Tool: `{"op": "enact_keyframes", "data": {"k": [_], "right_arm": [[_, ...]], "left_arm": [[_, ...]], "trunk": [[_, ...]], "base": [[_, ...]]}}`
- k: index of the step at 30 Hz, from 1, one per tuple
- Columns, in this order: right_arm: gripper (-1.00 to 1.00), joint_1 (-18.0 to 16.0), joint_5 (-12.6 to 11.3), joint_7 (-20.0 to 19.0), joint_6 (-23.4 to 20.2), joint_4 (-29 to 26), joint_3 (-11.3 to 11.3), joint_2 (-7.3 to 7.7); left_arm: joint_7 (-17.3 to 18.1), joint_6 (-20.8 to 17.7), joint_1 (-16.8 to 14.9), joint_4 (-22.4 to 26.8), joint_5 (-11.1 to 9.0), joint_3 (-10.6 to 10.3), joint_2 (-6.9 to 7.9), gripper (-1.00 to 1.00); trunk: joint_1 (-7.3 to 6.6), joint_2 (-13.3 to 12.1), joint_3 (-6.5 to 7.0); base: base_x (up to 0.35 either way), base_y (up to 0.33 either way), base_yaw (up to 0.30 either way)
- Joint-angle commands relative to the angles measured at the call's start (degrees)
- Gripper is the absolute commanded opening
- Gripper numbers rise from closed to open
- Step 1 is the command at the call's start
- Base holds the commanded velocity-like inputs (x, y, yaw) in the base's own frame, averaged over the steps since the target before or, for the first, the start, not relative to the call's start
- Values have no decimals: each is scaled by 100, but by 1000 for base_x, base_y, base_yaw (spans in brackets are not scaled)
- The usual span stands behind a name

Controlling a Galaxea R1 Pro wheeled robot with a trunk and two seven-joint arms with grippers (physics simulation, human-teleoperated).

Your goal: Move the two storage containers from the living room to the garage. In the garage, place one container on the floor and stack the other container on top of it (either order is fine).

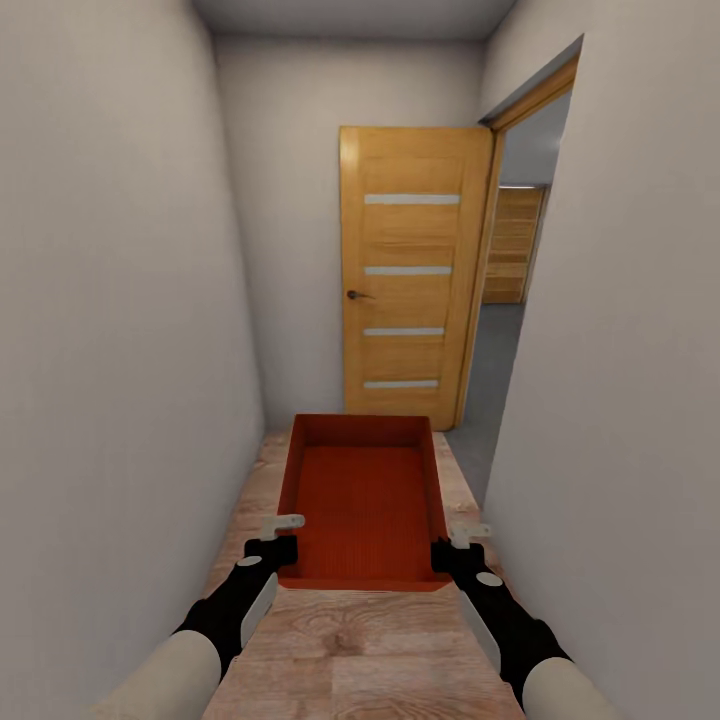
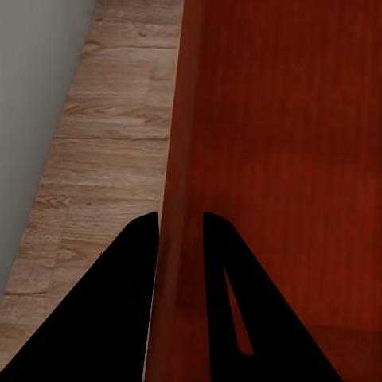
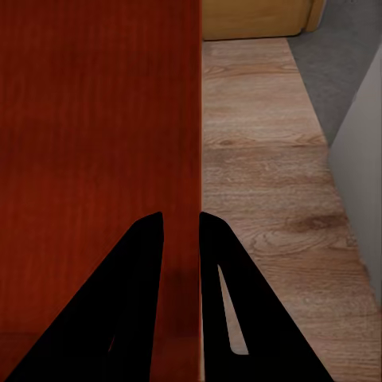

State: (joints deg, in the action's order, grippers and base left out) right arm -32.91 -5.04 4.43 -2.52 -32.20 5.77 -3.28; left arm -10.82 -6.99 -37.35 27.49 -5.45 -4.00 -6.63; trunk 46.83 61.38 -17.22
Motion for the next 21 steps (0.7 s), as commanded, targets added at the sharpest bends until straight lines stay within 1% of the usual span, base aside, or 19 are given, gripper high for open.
{"op": "enact_keyframes", "data": {"k": [1,21], "right_arm": [[-100,-6,3,57,23,-32,-84,6],[-100,-6,3,58,23,-32,-82,3]], "left_arm": [[-395,-39,0,2,-26,471,9,-100],[-395,-39,0,2,-28,472,13,-100]], "trunk": [[4,4,-7],[4,4,-7]], "base": [[328,0,0],[328,0,0]]}}
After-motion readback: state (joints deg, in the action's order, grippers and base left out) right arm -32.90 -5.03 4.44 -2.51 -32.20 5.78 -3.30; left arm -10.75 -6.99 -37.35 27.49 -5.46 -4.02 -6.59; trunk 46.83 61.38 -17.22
